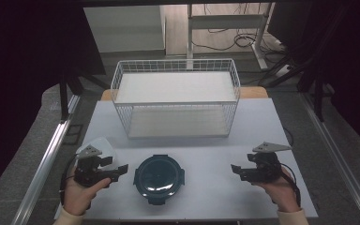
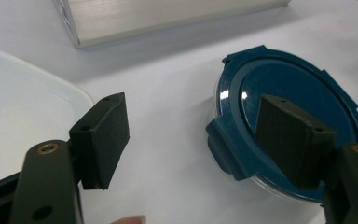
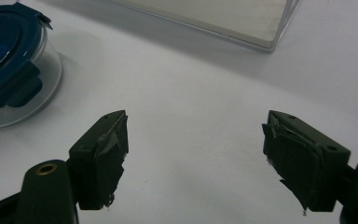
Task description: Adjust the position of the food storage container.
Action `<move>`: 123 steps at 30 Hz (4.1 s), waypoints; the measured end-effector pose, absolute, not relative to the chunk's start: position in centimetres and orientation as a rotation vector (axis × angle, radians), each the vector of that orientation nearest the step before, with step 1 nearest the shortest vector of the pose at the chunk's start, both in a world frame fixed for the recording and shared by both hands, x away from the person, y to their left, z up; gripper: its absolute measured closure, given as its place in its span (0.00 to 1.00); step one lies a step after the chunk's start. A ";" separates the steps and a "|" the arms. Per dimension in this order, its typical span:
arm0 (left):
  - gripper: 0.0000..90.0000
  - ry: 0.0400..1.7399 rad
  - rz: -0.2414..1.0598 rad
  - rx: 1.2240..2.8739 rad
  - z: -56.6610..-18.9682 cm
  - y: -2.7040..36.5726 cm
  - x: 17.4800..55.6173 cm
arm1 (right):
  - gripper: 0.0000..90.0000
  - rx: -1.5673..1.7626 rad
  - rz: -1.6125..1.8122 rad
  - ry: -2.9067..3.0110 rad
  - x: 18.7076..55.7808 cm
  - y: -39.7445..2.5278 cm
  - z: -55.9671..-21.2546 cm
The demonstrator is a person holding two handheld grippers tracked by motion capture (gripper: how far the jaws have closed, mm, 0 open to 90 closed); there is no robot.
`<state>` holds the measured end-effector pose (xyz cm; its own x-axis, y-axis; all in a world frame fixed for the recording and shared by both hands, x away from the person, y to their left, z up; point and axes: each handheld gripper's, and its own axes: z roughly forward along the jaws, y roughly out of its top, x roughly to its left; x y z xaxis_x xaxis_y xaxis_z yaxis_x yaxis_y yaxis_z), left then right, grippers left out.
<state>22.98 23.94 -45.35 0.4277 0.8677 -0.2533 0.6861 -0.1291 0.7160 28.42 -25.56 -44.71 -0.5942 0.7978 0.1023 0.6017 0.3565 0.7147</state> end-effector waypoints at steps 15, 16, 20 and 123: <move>0.32 1.348 0.272 1.923 -46.4 24.2 21.5 | 0.25 1.231 1.065 2.388 28.9 -24.9 -44.8; 0.33 1.348 0.273 1.930 -46.5 24.1 21.4 | 0.25 1.229 1.063 2.387 28.9 -24.9 -44.8; 0.36 1.352 0.268 1.958 -46.8 23.9 21.3 | 0.25 1.227 1.055 2.384 28.8 -24.9 -44.8; 1.00 1.146 0.014 2.172 -48.5 12.1 24.6 | 0.24 1.183 1.057 2.384 29.1 -24.2 -44.6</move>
<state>24.58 12.10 -48.48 0.6136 0.7359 -0.2863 0.7284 -0.3877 0.5649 29.07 -24.21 -44.55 -0.6266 0.7761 0.0705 0.5734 0.3979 0.7161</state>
